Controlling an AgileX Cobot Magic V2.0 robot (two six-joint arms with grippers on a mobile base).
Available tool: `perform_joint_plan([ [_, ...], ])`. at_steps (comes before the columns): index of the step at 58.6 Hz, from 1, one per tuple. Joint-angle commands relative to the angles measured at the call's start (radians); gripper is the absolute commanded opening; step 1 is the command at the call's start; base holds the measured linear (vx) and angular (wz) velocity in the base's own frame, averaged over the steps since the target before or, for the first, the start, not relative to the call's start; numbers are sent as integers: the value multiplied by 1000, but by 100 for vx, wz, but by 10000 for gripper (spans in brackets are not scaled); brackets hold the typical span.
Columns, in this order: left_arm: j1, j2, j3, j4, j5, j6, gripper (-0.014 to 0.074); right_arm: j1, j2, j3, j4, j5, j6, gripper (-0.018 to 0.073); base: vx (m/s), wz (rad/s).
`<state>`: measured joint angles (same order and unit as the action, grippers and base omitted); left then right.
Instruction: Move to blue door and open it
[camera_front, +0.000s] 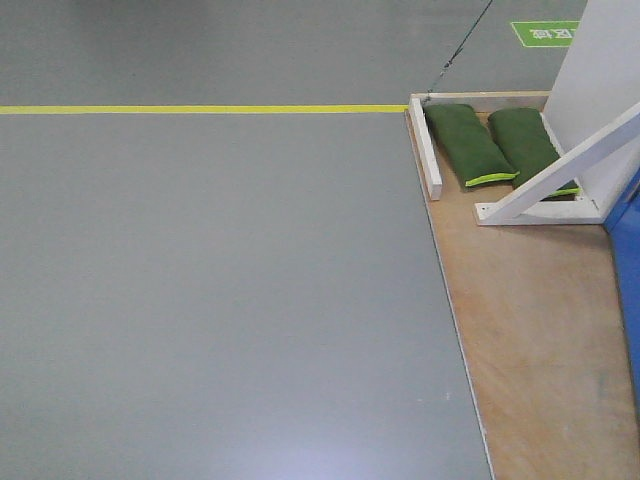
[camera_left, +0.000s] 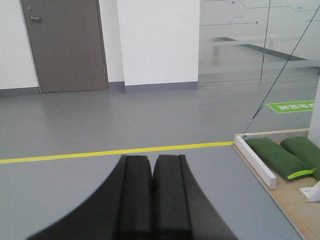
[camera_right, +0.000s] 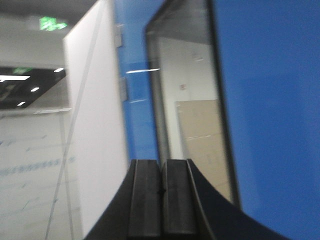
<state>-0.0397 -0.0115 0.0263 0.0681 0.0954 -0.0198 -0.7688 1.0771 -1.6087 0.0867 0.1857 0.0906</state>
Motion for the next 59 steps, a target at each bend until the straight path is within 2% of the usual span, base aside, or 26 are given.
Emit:
perform_joint_plan([
  [1, 1, -14, -27, -2, -83, -7, 73, -109, 18, -42, 112, -72, 1, -1, 0, 0],
  [18, 1, -14, -27, -2, -83, -7, 73, -462, 115, -42, 574, -72, 1, -1, 0, 0],
  [33, 1, -14, -27, -2, -83, -7, 73, -694, 276, -42, 984, -76, 1, -1, 0, 0],
  [41, 1, -14, -27, -2, -83, -7, 73, -738, 359, -42, 1164, -72, 1, -1, 0, 0],
  [49, 1, -14, -27, -2, -83, -7, 73, -739, 445, -42, 1365, -26, 1, -1, 0, 0],
  [54, 1, -14, -27, -2, -83, -7, 73, -737, 501, -53, 1438, 33, 1, -1, 0, 0],
  [59, 1, -14, -27, -2, -83, -7, 73, -737, 545, -82, 1451, 76, 1, -1, 0, 0],
])
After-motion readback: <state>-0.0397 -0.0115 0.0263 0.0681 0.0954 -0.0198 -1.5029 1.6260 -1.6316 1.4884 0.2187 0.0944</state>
